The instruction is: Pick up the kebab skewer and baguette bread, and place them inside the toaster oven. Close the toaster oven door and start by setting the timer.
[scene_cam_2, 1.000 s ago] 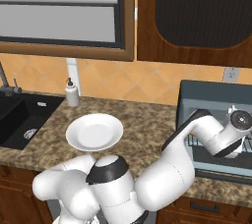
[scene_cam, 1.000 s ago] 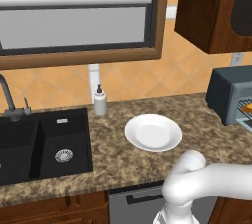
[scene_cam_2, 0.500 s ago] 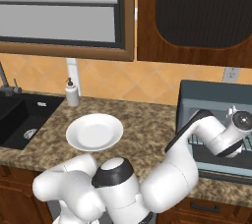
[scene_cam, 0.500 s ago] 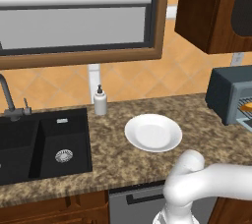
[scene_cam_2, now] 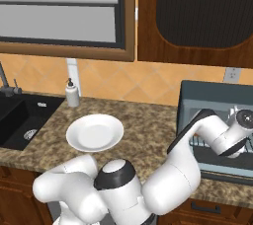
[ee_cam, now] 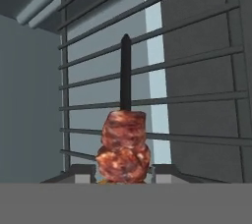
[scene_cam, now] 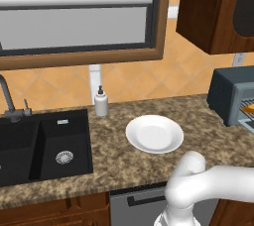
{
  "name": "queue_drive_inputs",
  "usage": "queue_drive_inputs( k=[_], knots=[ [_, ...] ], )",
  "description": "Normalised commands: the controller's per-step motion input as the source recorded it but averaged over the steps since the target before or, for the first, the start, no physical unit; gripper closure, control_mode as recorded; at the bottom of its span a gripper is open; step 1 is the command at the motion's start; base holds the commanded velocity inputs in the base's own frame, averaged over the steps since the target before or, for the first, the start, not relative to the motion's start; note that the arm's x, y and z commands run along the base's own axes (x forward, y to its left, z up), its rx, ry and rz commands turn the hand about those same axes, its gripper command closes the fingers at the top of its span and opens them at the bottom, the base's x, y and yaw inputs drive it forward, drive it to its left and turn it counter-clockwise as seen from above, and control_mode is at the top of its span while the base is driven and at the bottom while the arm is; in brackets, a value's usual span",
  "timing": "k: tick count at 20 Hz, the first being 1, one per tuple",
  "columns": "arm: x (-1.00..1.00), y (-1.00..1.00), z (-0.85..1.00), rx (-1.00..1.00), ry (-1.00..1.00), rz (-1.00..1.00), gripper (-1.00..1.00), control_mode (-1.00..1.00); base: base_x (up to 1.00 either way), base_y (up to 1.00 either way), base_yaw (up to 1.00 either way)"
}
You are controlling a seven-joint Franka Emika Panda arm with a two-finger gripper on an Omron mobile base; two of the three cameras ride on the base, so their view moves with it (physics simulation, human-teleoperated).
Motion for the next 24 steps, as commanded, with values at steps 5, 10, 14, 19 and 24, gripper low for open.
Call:
queue_drive_inputs(
  k=[5, 10, 14, 19, 24],
  knots=[
    [-0.01, 0.0, 0.0, 0.0, 0.0, 0.0, -1.0, -1.0, 0.0, 0.0, 0.0],
    [-0.17, -0.14, 0.0, 0.0, -0.02, 0.0, -1.0, -1.0, 0.0, 0.0, 0.0],
    [-0.18, -0.24, 0.0, 0.0, 0.0, 0.0, -1.0, -1.0, 0.0, 0.0, 0.0],
    [-0.15, -0.13, 0.01, 0.0, 0.0, 0.01, -1.0, -1.0, 0.0, 0.0, 0.0],
    [-0.02, -0.03, 0.07, 0.0, 0.0, 0.01, -1.0, -1.0, 0.0, 0.0, 0.0]
  ],
)
